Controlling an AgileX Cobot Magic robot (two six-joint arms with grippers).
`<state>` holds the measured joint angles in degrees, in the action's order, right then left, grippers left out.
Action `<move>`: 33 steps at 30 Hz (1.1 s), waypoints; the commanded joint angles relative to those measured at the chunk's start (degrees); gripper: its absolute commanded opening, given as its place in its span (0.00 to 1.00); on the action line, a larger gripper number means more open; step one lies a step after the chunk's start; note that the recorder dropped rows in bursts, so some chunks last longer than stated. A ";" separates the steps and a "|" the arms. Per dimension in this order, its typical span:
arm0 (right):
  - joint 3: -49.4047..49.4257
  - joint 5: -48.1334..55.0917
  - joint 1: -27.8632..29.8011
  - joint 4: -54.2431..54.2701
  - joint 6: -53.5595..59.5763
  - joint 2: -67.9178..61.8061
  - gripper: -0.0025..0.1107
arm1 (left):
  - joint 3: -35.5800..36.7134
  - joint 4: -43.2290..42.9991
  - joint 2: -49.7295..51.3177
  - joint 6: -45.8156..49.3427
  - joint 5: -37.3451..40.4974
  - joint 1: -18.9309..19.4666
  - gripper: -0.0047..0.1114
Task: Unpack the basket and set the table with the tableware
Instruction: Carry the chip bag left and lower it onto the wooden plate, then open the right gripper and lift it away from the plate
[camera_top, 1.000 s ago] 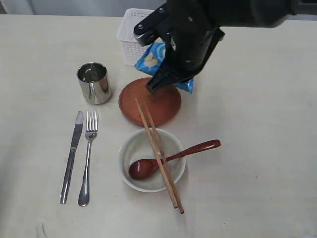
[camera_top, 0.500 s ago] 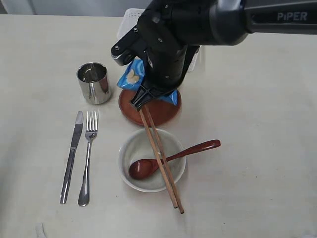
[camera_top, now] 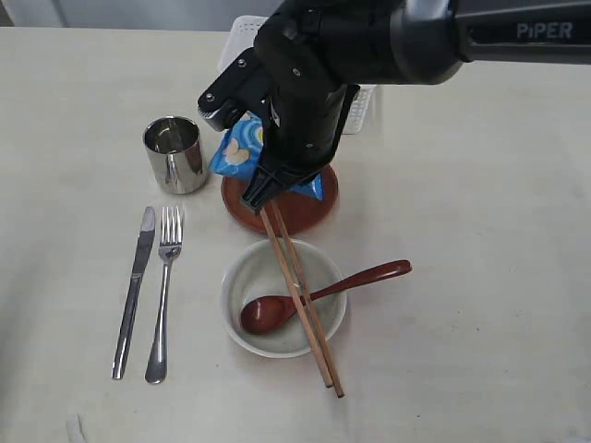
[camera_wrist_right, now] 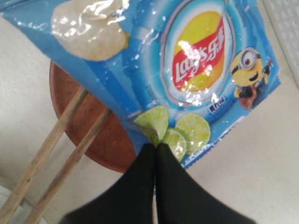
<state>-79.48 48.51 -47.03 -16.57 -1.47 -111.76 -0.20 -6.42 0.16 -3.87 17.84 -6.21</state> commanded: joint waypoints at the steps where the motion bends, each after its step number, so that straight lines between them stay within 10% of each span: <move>1: -0.46 -0.44 0.11 -0.03 0.64 0.09 0.02 | 0.20 0.06 -0.16 0.00 -0.41 -0.37 0.04; 6: -0.46 -0.32 0.11 -0.32 0.64 0.09 0.05 | 0.20 0.06 -0.16 0.00 -0.41 -0.37 0.04; 13: -0.46 -0.21 0.11 -2.82 -1.54 0.19 0.43 | 0.20 0.06 -0.16 0.00 -0.41 -0.37 0.04; 27: -11.36 11.86 0.11 -5.95 -7.98 2.94 0.43 | 0.20 0.06 -0.16 0.00 -0.41 -0.37 0.04; 33: -14.38 13.38 0.11 -6.00 -7.45 8.66 0.11 | 0.20 0.06 -0.16 0.00 -0.41 -0.37 0.04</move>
<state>-93.18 60.65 -47.03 -21.87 -8.95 -106.31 -0.20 -6.42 0.16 -3.87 17.84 -6.21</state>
